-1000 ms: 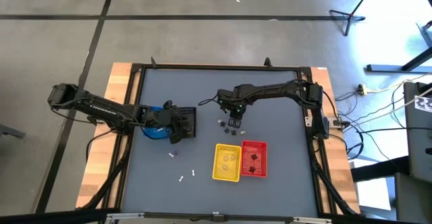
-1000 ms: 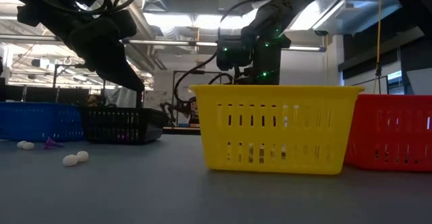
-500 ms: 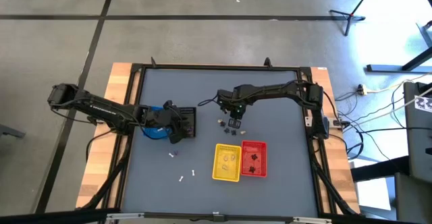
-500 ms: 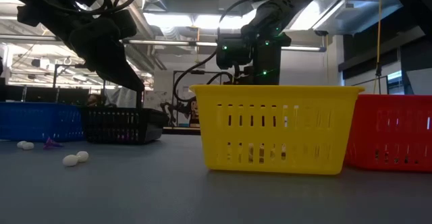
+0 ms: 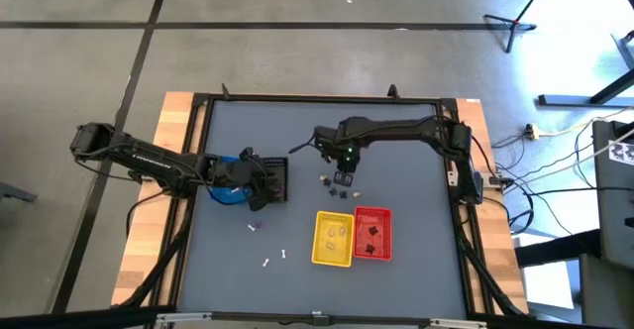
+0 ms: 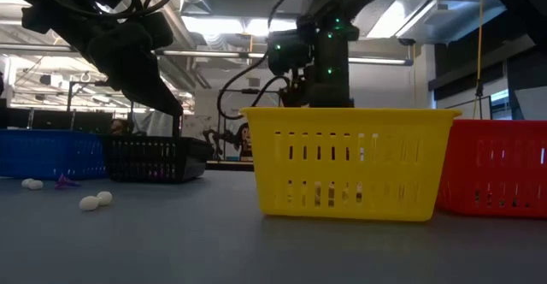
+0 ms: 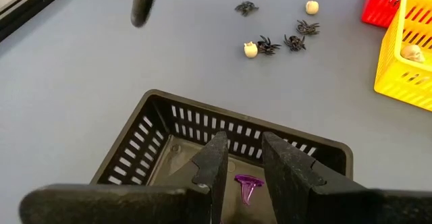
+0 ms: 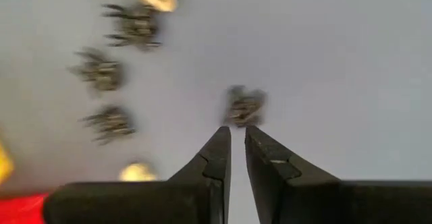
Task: Sort Halloween decoration
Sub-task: Put the spider toy into the red bin
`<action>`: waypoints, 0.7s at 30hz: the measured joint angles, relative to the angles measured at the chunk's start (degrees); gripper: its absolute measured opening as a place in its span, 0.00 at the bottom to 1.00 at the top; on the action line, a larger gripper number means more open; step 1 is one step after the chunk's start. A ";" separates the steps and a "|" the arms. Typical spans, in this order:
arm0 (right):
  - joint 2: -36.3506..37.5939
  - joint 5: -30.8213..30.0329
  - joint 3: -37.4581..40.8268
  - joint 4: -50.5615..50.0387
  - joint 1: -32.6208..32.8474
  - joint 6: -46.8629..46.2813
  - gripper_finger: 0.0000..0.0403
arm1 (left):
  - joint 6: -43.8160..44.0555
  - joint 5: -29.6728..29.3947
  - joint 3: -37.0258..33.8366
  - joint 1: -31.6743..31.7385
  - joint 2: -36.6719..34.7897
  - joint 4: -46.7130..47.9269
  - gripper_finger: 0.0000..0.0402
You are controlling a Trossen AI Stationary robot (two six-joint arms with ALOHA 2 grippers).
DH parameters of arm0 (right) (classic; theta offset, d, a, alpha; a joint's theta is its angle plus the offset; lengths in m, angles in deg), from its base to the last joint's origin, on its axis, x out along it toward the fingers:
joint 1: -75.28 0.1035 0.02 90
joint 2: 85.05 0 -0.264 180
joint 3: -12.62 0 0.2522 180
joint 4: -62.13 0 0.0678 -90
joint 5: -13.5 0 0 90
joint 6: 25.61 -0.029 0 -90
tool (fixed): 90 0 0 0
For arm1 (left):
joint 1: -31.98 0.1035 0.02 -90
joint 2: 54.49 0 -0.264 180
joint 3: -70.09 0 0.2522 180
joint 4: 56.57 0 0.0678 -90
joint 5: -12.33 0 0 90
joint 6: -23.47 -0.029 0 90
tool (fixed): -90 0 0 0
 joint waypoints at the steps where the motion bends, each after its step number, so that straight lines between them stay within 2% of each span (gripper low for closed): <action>1: 0.04 1.63 -0.69 -0.68 0.00 -0.50 0.11 | 0.00 0.00 0.00 -0.02 0.00 0.00 0.21; 4: 0.07 3.92 -2.00 -1.58 0.03 -1.66 0.11 | 0.00 0.00 0.00 0.00 0.00 0.00 0.21; 16: 0.24 -0.81 -1.21 -1.16 0.31 -1.61 0.12 | 0.00 0.02 0.02 -0.02 0.00 0.00 0.21; 21: 0.26 -0.83 1.70 1.98 0.31 -1.61 0.23 | 0.00 0.00 0.01 0.00 0.01 0.00 0.21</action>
